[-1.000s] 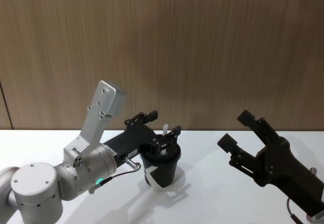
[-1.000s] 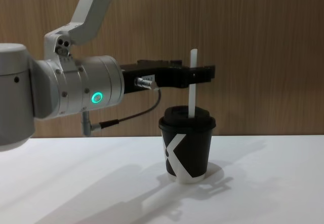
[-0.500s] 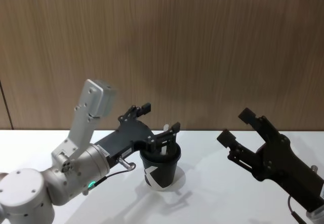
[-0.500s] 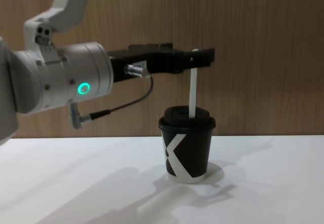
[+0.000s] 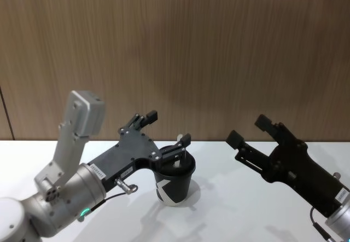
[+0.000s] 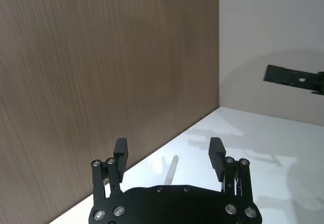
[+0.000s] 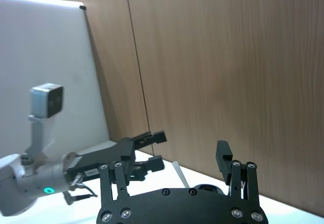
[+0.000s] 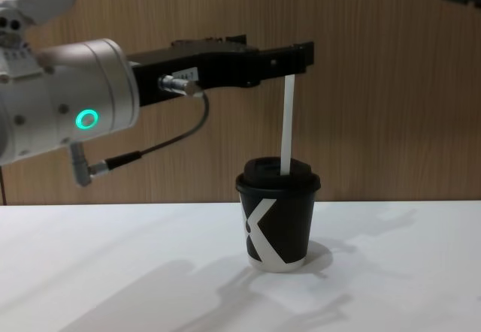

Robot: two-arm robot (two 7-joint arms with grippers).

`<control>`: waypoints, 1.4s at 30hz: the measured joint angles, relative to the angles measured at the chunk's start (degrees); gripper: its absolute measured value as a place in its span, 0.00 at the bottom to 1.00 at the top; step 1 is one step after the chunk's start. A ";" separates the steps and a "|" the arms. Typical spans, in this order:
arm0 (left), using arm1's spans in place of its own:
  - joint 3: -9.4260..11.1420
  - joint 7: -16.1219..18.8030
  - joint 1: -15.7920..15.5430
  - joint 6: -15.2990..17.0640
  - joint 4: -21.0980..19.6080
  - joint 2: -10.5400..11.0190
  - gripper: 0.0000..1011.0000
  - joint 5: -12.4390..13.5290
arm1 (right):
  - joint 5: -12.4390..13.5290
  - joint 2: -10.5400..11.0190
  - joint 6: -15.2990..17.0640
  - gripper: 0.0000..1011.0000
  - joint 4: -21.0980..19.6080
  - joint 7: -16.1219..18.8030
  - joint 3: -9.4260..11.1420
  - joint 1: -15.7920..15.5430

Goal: Pick up the straw with one hand, pass it to the other hand, and insert it into the cup.

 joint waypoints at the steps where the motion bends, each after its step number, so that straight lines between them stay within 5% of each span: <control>1: -0.12 0.01 0.33 0.00 -0.38 0.16 0.99 -0.06 | -0.15 0.03 0.65 0.99 -0.27 -0.48 -0.09 0.04; 19: -3.34 1.68 7.68 -0.34 -7.69 3.40 0.99 -0.08 | -2.36 0.97 8.12 0.99 -4.65 -8.92 -2.64 -0.04; 42: -5.23 2.88 11.10 -0.92 -10.51 4.38 0.99 1.30 | -3.35 1.69 8.96 0.99 -5.34 -11.27 -4.58 -0.41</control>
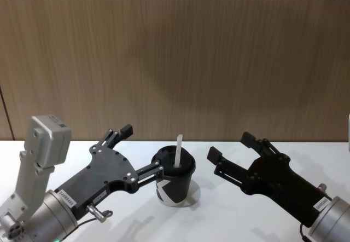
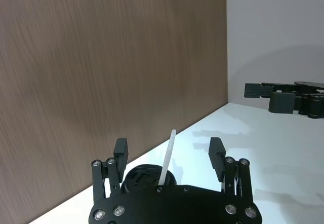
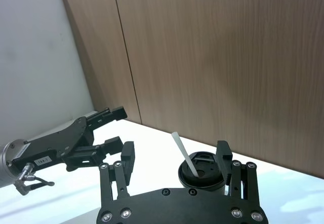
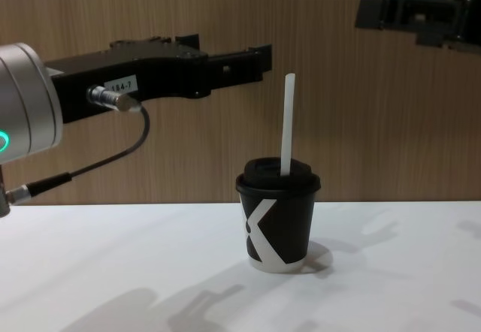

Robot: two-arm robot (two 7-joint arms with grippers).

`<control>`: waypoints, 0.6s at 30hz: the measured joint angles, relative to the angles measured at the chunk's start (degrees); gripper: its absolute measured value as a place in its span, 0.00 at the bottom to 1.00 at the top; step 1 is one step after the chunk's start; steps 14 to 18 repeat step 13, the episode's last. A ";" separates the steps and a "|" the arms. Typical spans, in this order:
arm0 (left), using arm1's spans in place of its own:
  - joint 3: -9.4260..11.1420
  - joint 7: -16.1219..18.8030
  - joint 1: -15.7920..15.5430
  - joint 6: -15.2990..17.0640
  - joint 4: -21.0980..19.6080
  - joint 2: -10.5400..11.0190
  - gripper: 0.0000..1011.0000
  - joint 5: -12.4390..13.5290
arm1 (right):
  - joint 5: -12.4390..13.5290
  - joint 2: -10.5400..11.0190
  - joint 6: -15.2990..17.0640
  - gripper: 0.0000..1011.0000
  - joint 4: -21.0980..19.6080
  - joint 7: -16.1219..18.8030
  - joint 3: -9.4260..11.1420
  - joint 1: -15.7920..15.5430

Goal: Pick up the straw with one hand, pass it to the other hand, and insert it into the cup.

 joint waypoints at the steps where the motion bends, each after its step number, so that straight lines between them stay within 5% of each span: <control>1: -0.02 0.01 0.03 0.00 -0.04 0.01 0.99 0.01 | -0.01 0.01 0.01 0.99 -0.01 -0.02 -0.02 0.00; 18: -0.24 0.16 0.43 -0.07 -0.36 0.09 0.99 0.20 | -0.08 0.07 0.08 0.99 -0.08 -0.25 -0.24 -0.06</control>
